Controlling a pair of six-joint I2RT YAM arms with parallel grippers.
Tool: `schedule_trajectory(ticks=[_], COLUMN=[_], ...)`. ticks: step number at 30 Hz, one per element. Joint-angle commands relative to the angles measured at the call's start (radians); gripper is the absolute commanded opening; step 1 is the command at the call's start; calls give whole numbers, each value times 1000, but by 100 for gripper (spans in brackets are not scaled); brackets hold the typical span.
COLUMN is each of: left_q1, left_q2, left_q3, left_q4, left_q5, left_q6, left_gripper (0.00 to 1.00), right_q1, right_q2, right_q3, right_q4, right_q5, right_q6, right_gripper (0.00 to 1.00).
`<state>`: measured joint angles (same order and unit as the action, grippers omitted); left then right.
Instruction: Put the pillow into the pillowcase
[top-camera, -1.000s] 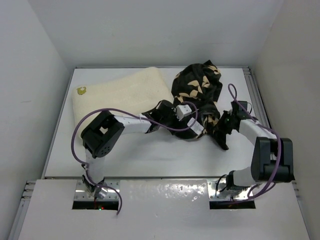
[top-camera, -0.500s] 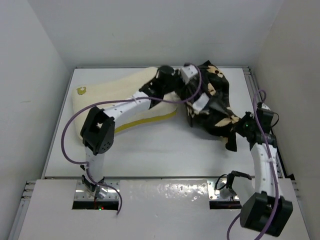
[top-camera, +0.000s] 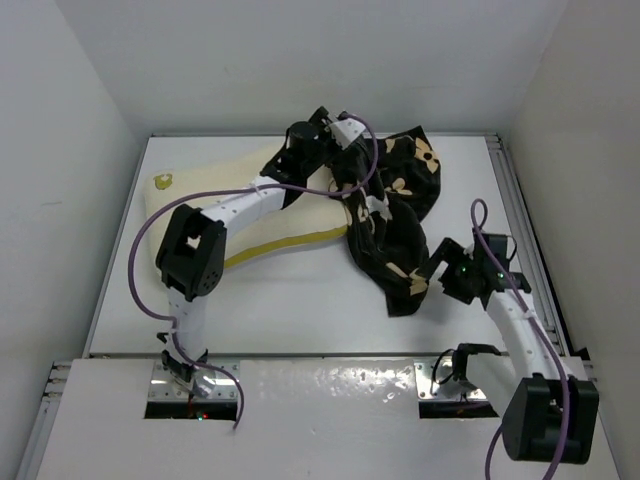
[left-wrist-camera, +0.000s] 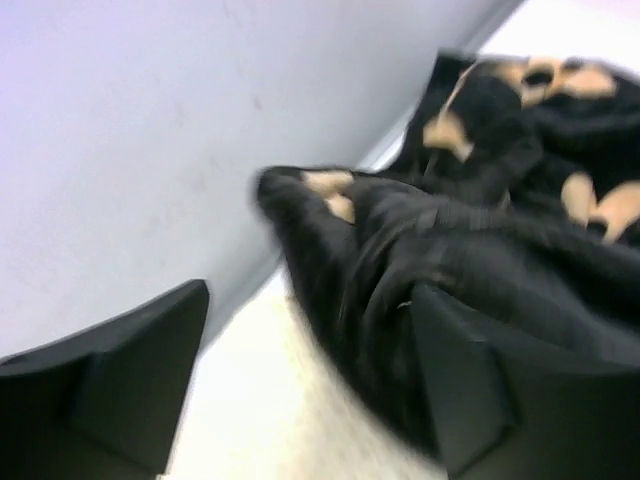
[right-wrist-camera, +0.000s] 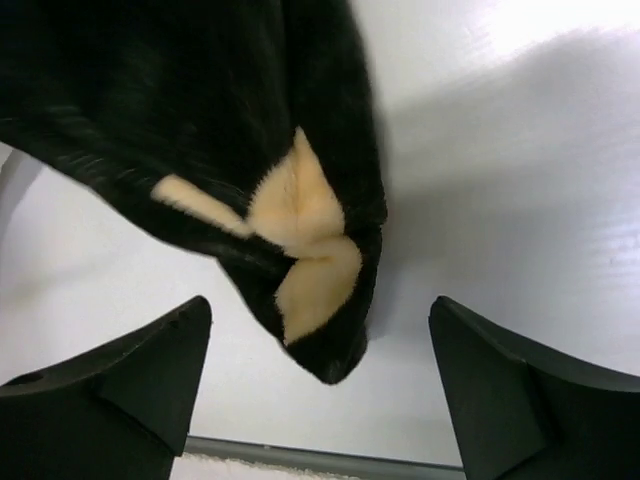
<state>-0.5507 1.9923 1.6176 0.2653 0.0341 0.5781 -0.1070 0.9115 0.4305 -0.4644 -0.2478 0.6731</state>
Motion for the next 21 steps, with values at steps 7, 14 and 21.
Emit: schedule_trajectory(ticks=[7, 14, 21], left_q1=[54, 118, 156], left_q2=[-46, -93, -294], left_q3=[62, 122, -238], left_q4=[-89, -421, -632], left_q5=[-30, -39, 182], left_q6=[0, 12, 400], left_gripper=[100, 22, 58], right_q1=[88, 260, 269], right_q2=[176, 573, 923], right_q3=[361, 729, 1025], right_q4=[52, 138, 164], right_q5=[182, 177, 67], right_q6=[-159, -280, -181], right_gripper=[0, 50, 44])
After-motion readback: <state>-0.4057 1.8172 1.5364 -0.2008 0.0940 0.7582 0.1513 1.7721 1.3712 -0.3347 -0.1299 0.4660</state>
